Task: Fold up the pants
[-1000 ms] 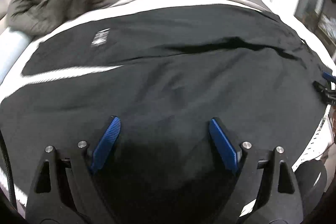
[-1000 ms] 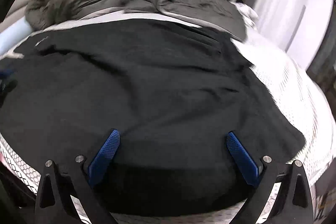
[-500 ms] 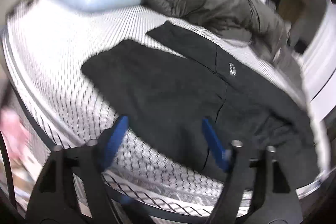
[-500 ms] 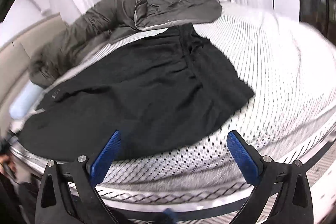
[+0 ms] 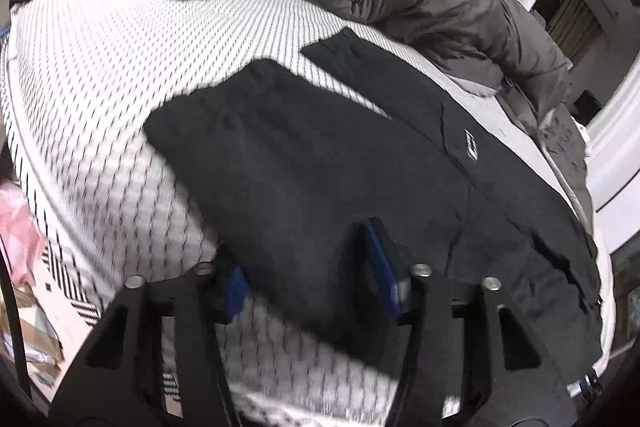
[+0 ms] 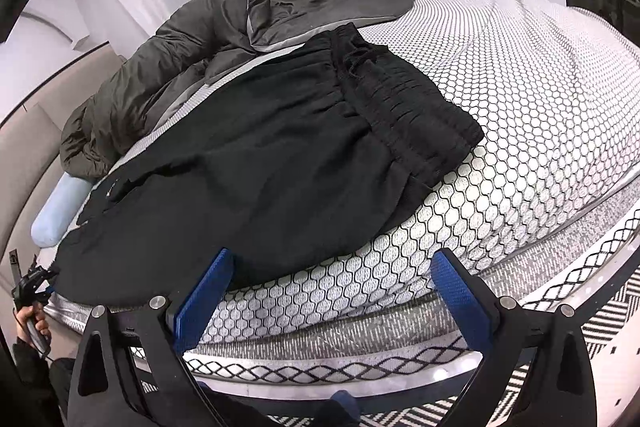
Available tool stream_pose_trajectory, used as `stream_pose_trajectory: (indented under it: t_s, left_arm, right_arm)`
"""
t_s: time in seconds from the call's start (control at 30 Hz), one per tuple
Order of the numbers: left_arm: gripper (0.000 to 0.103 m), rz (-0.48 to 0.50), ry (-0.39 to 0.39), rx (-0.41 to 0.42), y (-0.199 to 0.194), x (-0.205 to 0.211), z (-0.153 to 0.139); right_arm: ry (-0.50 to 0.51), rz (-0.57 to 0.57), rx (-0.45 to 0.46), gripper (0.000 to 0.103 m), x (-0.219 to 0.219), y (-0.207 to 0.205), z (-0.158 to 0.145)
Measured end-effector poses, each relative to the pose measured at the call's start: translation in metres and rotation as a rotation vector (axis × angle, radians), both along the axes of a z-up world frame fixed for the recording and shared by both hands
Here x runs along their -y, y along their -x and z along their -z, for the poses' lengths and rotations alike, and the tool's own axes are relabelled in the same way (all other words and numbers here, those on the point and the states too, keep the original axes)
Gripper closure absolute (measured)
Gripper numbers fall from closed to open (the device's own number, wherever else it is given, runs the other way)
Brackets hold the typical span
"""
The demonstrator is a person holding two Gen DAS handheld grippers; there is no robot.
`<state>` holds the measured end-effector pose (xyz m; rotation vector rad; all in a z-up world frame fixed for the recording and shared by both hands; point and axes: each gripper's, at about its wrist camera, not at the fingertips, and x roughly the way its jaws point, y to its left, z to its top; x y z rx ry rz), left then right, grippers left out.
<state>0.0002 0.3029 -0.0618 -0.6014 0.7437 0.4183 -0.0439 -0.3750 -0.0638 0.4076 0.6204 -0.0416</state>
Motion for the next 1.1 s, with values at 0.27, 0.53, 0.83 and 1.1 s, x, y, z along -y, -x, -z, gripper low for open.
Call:
stream_pose_trajectory:
  t_s: [0.27, 0.53, 0.83, 1.1]
  left_arm:
    - [0.102, -0.019, -0.010, 0.074, -0.010, -0.008, -0.022]
    - [0.102, -0.018, 0.004, 0.086, 0.000, -0.008, -0.031]
    - [0.103, -0.001, 0.014, 0.131, -0.003, -0.017, -0.053]
    - [0.103, 0.026, -0.011, 0.148, -0.116, -0.061, -0.113]
  right_arm:
    - [-0.069, 0.013, 0.022, 0.009, 0.013, 0.004, 0.000]
    - [-0.160, 0.098, 0.037, 0.078, 0.037, -0.028, -0.006]
    - [-0.087, 0.079, 0.193, 0.098, 0.028, -0.003, -0.056]
    - [0.027, 0.191, 0.320, 0.099, 0.020, -0.101, -0.138]
